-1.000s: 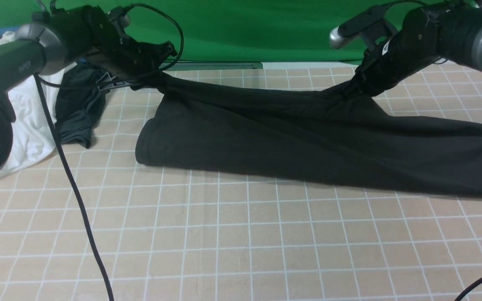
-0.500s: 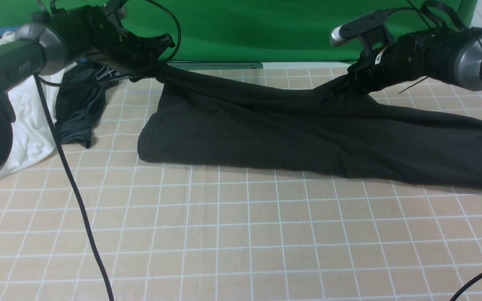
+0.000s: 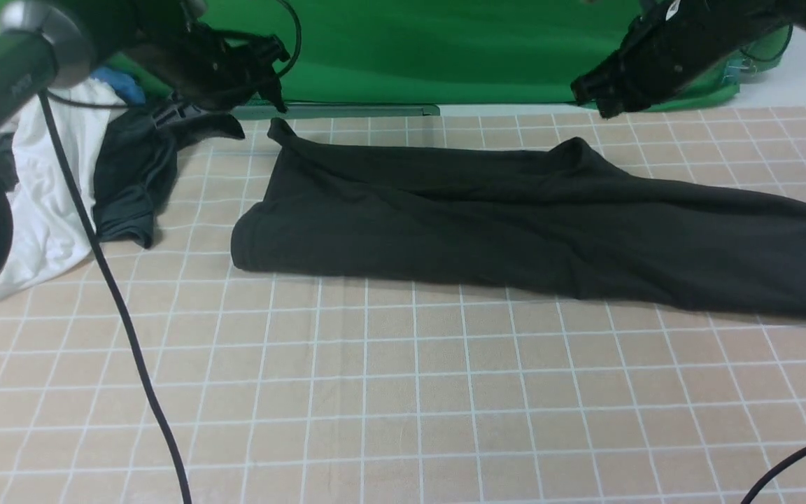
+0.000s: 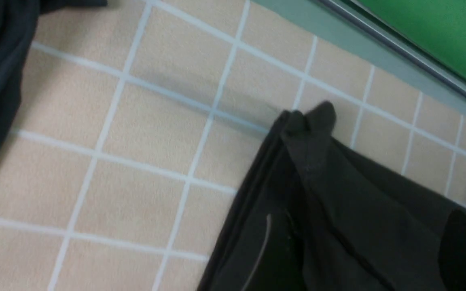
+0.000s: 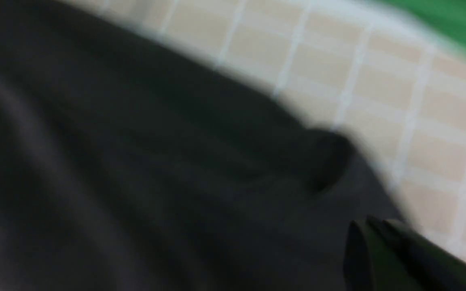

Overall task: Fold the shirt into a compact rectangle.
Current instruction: 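Pull the folded dark garment lengthwise by its ends to straighten it flat on the table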

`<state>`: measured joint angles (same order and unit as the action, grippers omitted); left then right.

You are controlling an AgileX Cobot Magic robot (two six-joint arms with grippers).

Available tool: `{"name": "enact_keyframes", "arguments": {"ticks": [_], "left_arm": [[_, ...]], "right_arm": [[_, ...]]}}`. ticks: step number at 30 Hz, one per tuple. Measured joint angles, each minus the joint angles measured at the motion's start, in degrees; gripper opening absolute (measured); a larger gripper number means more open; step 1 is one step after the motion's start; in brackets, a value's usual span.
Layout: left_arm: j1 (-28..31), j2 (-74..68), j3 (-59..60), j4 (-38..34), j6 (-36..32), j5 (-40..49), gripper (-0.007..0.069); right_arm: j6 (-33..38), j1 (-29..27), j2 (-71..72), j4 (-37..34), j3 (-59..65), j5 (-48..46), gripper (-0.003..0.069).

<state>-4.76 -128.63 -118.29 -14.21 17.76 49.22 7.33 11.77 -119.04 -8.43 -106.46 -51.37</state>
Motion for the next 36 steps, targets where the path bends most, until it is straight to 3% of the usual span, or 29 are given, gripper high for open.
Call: {"name": "enact_keyframes", "arguments": {"ticks": [9,23,26,31,36], "left_arm": [[0.0,0.4,-3.3,1.5,-0.1,6.3,0.0456],[0.0,0.4,-3.3,-3.1,-0.2,2.8,0.0412],[0.0,0.4,-3.3,-3.1,-0.2,2.6,0.0412],[0.0,0.4,-3.3,-3.3,-0.2,2.3,0.0412],[0.0,0.4,-3.3,-3.3,-0.2,2.3,0.0412]], "right_arm": [[-0.1,3.3,-8.4,-1.5,0.0,-0.7,0.0028],[-0.1,5.5,-13.2,-1.9,-0.2,24.9,0.0028],[-0.1,4.9,-13.1,-1.9,-2.8,19.5,0.0029],[-0.2,4.0,-12.6,-1.9,-9.2,-3.4,0.0027],[-1.1,4.0,-13.5,-1.9,-9.5,-7.8,0.0027]]}}
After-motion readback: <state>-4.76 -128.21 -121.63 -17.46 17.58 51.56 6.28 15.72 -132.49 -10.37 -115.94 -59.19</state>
